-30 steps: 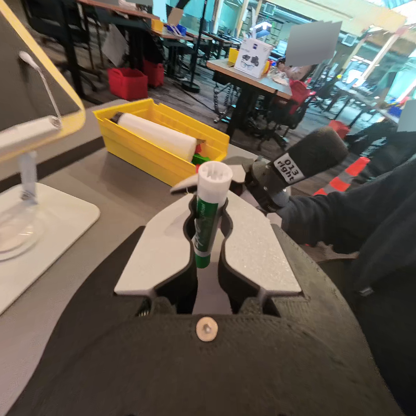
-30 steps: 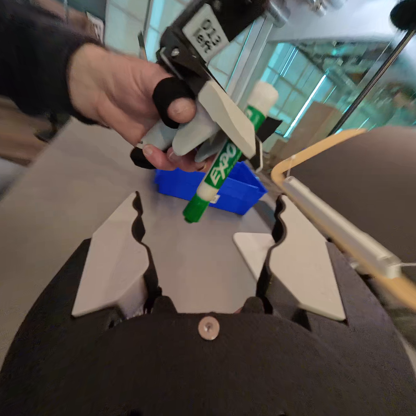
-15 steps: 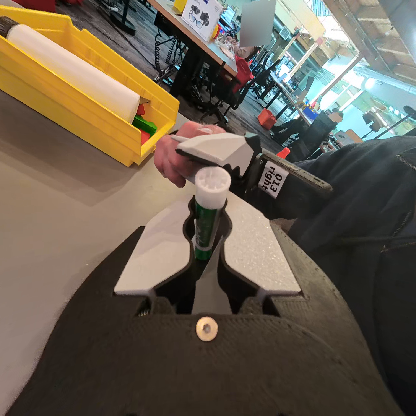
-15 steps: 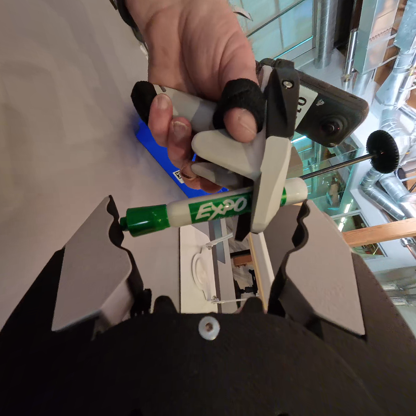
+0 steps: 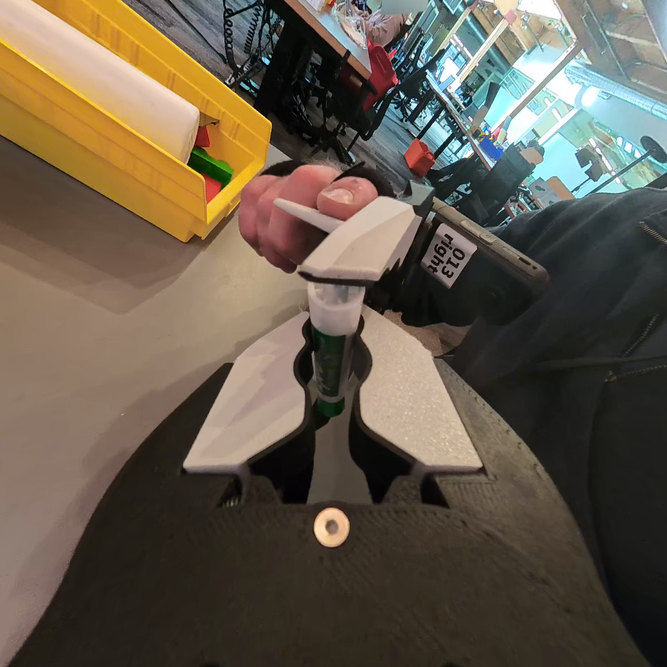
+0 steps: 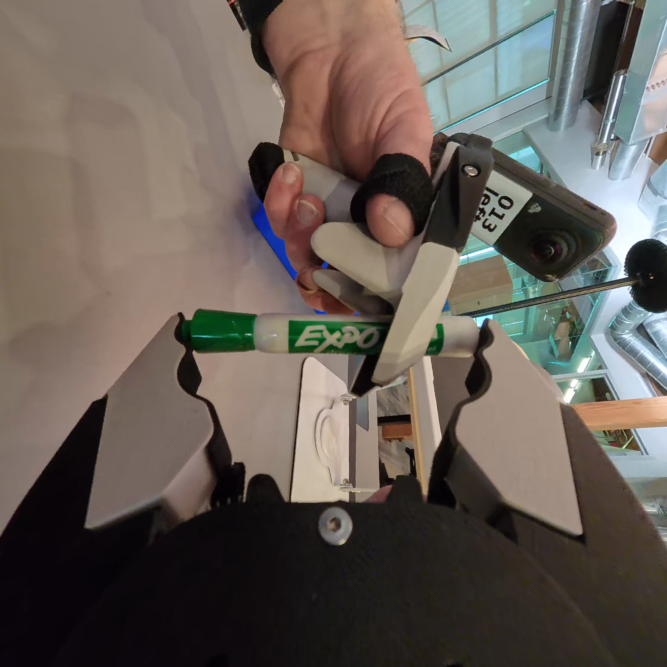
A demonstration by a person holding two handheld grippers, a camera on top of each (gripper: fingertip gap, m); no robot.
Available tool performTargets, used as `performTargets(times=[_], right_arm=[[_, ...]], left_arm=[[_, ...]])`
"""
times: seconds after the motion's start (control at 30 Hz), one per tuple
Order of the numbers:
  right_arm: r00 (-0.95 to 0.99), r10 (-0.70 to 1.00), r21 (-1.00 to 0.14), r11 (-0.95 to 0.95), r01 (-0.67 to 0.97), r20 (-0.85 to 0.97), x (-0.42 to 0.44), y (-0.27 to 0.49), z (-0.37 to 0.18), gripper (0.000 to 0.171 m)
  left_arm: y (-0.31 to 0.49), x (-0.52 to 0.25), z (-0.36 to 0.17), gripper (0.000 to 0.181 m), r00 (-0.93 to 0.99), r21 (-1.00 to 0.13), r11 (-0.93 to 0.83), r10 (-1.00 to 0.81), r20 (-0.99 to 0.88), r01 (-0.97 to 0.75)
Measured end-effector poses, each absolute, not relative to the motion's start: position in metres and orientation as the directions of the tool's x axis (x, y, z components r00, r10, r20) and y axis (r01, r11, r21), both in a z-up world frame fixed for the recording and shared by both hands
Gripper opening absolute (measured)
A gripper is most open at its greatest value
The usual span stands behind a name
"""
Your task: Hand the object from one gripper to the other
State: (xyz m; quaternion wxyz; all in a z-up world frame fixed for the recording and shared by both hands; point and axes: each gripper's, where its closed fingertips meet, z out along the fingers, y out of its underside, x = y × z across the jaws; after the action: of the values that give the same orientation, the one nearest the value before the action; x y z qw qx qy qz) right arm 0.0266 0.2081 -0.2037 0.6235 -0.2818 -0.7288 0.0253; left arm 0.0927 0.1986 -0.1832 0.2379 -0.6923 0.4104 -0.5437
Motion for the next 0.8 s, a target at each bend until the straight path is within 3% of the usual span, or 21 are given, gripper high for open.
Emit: performTargets(times=[0.37, 0.47, 0.67, 0.8], right_arm=[[-0.02, 0.461, -0.416, 0.819, 0.396, 0.887, 0.028, 0.209, -0.199, 0.148], [0.013, 0.507, -0.469, 0.787, 0.4, 0.862, 0.032, 0.214, -0.198, 0.148], [0.129, 0.68, -0.676, 0.653, 0.341, 0.722, 0.045, 0.226, -0.186, 0.148], [0.162, 0.784, -0.794, 0.559, 0.238, 0.6, 0.053, 0.227, -0.177, 0.148]], left_arm=[[0.198, 0.094, -0.178, 0.02, 0.041, -0.791, -0.548, -0.828, 0.56, -0.272], [0.201, 0.095, -0.173, 0.043, 0.061, -0.822, -0.511, -0.856, 0.513, -0.252], [0.216, 0.086, -0.176, 0.075, 0.219, -0.928, -0.226, -0.962, 0.164, -0.297], [0.216, 0.081, -0.181, 0.09, 0.256, -0.913, 0.018, -0.958, -0.133, -0.407]])
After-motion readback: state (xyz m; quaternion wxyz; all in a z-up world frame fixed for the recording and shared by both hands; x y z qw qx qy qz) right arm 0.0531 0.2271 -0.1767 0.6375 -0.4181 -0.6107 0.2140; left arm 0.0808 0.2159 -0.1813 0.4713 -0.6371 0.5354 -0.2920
